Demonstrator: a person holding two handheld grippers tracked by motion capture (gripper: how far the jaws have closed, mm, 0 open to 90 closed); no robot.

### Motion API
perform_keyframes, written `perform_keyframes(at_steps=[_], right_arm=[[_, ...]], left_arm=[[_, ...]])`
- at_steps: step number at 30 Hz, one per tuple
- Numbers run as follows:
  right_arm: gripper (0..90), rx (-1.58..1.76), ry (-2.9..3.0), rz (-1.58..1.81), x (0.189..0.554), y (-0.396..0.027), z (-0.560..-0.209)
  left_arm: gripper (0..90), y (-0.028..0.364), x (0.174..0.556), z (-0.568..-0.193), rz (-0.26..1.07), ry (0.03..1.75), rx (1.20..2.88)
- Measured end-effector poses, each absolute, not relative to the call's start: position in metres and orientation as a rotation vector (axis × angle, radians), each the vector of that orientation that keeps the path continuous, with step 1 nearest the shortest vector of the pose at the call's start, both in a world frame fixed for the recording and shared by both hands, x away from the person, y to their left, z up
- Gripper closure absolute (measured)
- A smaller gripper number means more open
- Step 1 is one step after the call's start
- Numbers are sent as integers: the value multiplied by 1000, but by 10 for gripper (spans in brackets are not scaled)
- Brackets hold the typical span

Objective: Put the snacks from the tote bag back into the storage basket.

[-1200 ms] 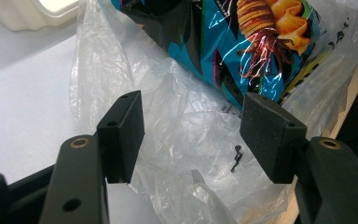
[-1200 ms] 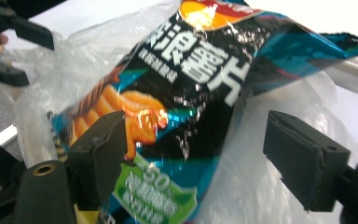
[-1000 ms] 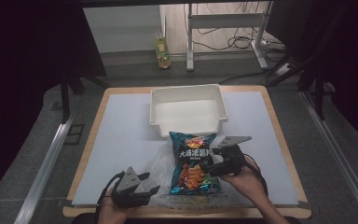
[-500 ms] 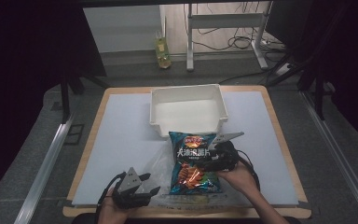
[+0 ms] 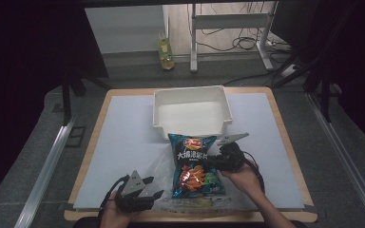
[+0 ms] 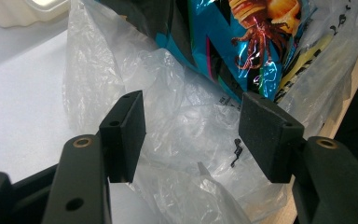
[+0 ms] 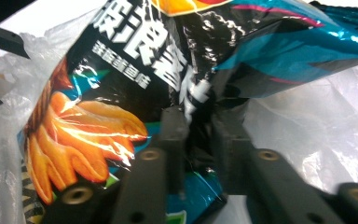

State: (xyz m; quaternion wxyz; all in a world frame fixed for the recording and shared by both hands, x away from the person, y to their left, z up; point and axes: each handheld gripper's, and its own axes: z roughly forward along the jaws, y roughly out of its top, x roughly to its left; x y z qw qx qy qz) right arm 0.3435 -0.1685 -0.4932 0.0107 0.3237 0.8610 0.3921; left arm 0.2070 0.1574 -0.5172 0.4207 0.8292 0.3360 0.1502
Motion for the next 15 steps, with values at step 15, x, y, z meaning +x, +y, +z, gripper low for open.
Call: perform_keyframes(at_steps=[15], right_arm=[[898,956,2673,1288,335,-170,-481]], left_arm=[[381,159,208,-518,363,855,2070]])
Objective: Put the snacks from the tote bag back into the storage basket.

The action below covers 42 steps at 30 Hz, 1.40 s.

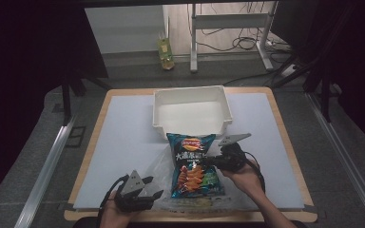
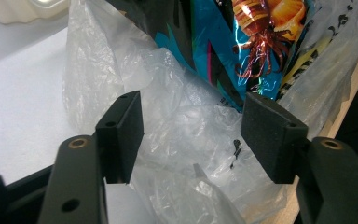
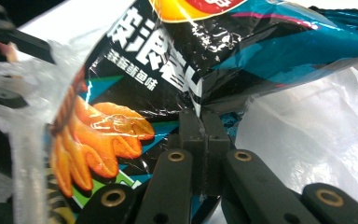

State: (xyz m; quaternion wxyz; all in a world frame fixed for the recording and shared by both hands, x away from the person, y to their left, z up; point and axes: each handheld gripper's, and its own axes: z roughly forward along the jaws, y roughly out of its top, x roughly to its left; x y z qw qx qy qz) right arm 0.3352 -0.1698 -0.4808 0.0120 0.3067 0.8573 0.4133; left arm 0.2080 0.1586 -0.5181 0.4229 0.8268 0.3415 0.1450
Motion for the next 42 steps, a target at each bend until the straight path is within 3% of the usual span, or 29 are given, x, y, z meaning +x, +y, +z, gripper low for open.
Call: perform_keyframes(at_steps=[42], right_arm=[[898,908,2573,1549,330,-190,-419]], left_arm=[[124,162,208,-511,294,859,1946]])
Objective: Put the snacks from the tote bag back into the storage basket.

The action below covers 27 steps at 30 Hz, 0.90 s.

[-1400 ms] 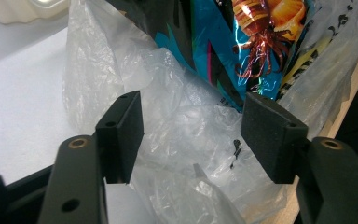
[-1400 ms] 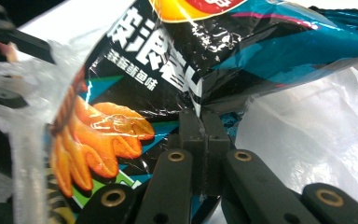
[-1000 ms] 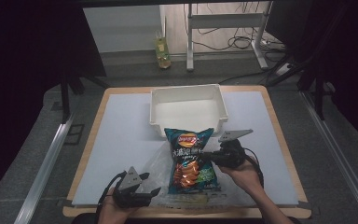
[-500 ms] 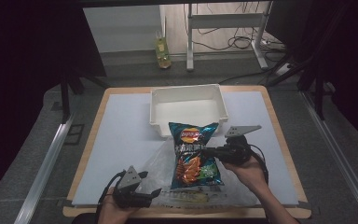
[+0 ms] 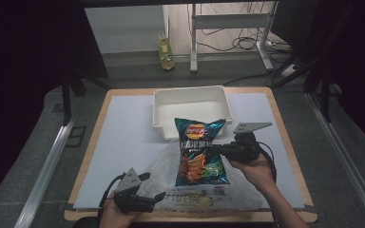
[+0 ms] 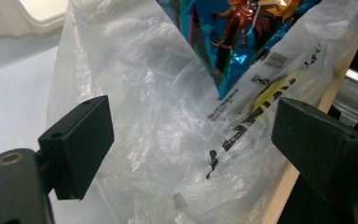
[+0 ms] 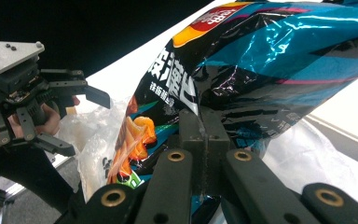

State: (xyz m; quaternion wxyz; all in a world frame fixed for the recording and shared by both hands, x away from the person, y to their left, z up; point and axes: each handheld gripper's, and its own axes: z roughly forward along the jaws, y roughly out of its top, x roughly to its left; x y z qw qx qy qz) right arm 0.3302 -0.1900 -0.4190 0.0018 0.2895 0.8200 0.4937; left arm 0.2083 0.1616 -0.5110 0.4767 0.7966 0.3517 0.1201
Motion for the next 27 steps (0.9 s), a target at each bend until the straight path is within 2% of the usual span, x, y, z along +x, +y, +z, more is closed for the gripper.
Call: perform_keyframes(at_steps=[12,27], right_arm=[[898,910,2529,1583,339,-191,-410],[898,922,2498,1601,357,-187,-399]], left_arm=[[40,164,206,-508,341,834,1938],[27,166,206,-509,364,831,1936]])
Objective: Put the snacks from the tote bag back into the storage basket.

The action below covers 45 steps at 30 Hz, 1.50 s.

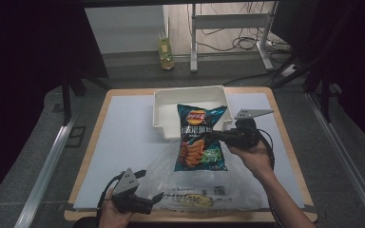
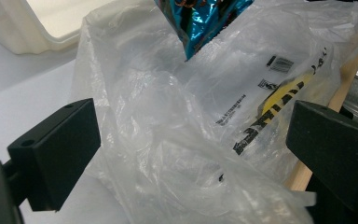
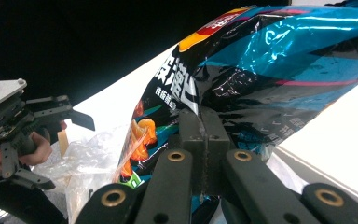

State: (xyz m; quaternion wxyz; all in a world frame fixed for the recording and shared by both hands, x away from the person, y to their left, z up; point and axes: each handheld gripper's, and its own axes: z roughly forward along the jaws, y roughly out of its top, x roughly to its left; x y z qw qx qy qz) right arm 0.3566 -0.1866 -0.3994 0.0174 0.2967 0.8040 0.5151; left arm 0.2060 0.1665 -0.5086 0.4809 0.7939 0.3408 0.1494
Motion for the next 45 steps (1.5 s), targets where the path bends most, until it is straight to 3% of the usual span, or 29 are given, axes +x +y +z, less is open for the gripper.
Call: perform_keyframes(at_steps=[45], right_arm=[[898,1058,2371,1642,446,-166,-397]], left_arm=[[28,169,207,-509,357,826,1942]])
